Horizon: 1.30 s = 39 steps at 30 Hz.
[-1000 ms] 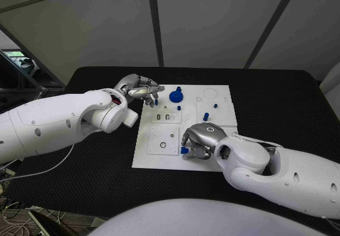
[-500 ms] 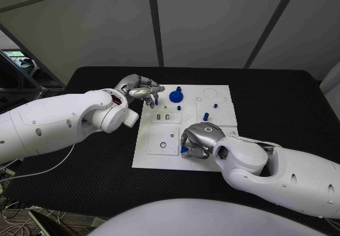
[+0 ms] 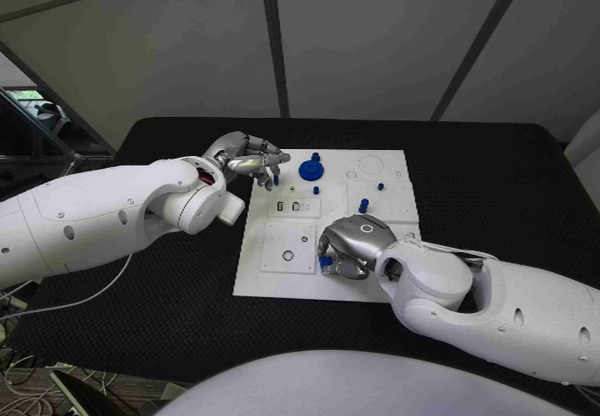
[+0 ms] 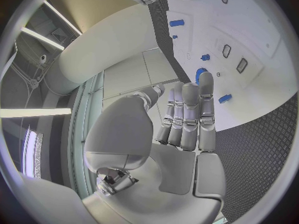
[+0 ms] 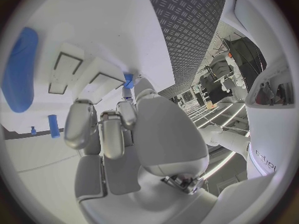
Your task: Assemble the parts on the task board
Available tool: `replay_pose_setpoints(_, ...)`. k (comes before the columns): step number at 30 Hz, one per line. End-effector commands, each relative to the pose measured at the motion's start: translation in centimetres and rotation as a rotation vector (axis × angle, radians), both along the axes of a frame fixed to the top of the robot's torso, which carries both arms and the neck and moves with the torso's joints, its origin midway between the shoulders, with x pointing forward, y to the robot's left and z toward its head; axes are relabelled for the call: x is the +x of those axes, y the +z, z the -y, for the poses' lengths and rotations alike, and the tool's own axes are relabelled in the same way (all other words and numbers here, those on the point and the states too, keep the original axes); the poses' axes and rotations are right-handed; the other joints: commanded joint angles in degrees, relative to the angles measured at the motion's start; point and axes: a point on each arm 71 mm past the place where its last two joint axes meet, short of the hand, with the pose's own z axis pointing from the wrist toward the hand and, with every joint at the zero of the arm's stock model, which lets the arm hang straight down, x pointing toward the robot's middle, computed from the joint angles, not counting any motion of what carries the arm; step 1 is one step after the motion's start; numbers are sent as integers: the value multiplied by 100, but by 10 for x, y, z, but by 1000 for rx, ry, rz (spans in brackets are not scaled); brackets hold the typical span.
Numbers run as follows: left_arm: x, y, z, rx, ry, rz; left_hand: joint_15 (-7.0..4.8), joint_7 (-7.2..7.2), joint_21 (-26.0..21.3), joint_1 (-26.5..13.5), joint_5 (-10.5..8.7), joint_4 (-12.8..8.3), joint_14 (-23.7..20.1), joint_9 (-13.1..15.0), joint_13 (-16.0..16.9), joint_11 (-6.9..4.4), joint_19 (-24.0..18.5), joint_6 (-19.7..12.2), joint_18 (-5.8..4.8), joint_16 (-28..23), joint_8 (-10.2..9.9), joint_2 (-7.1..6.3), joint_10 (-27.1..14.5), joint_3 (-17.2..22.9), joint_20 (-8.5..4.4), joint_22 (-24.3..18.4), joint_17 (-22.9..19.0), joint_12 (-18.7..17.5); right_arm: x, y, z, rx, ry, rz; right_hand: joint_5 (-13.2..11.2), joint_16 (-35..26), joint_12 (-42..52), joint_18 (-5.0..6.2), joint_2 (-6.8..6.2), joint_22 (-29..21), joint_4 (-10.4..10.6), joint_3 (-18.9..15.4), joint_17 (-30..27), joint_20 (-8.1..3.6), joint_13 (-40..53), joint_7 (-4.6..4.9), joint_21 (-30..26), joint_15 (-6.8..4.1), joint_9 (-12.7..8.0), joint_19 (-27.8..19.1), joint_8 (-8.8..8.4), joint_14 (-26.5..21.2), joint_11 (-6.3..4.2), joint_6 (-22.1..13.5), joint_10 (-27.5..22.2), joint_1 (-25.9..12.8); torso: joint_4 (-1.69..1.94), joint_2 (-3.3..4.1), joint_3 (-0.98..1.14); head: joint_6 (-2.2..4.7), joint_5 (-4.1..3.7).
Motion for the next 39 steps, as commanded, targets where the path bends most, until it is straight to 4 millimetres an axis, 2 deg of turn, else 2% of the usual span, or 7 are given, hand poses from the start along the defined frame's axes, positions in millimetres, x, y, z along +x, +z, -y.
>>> replay_pose_setpoints(1, 0, 0, 1, -4, -12, -5, -4, 34, -23, 74, 27, -44, -32, -5, -6, 8, 18, 14, -105, -19, -18, 3, -31, -1, 24, -10, -5, -21, 3, -1, 5, 2, -20, 25, 86, 23, 18, -59, 82, 22, 2, 93, 767, -11, 2, -25, 44, -54, 12, 41, 4, 448, -73, 69, 59, 147, 0, -2, 0, 0, 0)
replay_pose_setpoints(9, -1, -1, 2, -7, -27, -7, 7, 51, -42, 55, 19, -26, -73, -34, -32, 25, 17, -2, -110, -77, -28, -18, -53, -25, 28, -22, -79, -29, 3, 8, 12, 133, -31, 85, 465, 32, -13, -68, -98, 78, 91, 468, 787, -35, 11, -37, 76, -68, -11, 62, -46, 453, -81, 96, 79, -59, 1, -4, 6, 0, -2)
replay_pose_setpoints(17, -5, -6, 4, -21, -50, -15, 42, 86, -121, 10, 13, 45, -229, -124, -153, 62, -12, -58, -114, -285, -65, -40, -145, -78, 56, -71, -331, -121, 5, 17, 23, 320, -21, 142, 787, 50, -18, -87, -322, 185, 154, 955, 821, -46, 46, -37, 136, -74, -10, 113, -73, 462, -86, 124, 108, -188, 0, -2, -3, 7, -16)
replay_pose_setpoints(27, -11, -15, 4, -78, -61, -34, 56, 84, -195, 25, 5, 90, -311, -238, -318, 74, -25, -47, -111, -389, -117, -9, -182, -77, 76, -120, -474, -247, 8, 24, 33, 493, -14, 167, 824, 55, -27, -91, -479, 212, 176, 1272, 831, -44, 58, -32, 151, -71, -3, 123, -88, 464, -83, 130, 119, -287, 3, 1, -3, 120, -25)
replay_pose_setpoints(31, -13, -20, 5, -130, -60, -52, 60, 86, -229, -8, 2, 148, -318, -344, -383, 78, -21, -30, -109, -390, -219, 12, -152, -85, 83, -143, -498, -260, 9, 26, 39, 554, -19, 175, 831, 56, -33, -93, -504, 224, 177, 1321, 834, -43, 55, -31, 158, -70, -1, 128, -90, 464, -82, 131, 116, -303, 1, -3, -4, 200, -37)
replay_pose_setpoints(33, -15, -23, 6, -172, -61, -71, 66, 85, -251, -81, 4, 248, -300, -441, -423, 78, -9, -23, -110, -361, -327, 84, -109, -87, 90, -161, -490, -245, 10, 27, 42, 583, -25, 179, 834, 55, -39, -93, -516, 226, 179, 1336, 832, -43, 51, -28, 159, -70, -1, 128, -93, 464, -80, 127, 112, -314, -3, -2, -2, 239, -47)
replay_pose_setpoints(39, -22, -34, 12, -302, -69, -145, 13, 50, -136, -444, -37, 609, 423, -702, -355, 26, 226, 65, -99, 728, -653, 345, 249, -163, 50, -108, 638, 88, 11, 30, 48, 650, -42, 184, 844, 52, -48, -94, -539, 228, 186, 1377, 829, -41, 45, -23, 160, -66, 0, 129, -102, 463, -76, 117, 106, -339, -1, -2, -5, 318, -44)
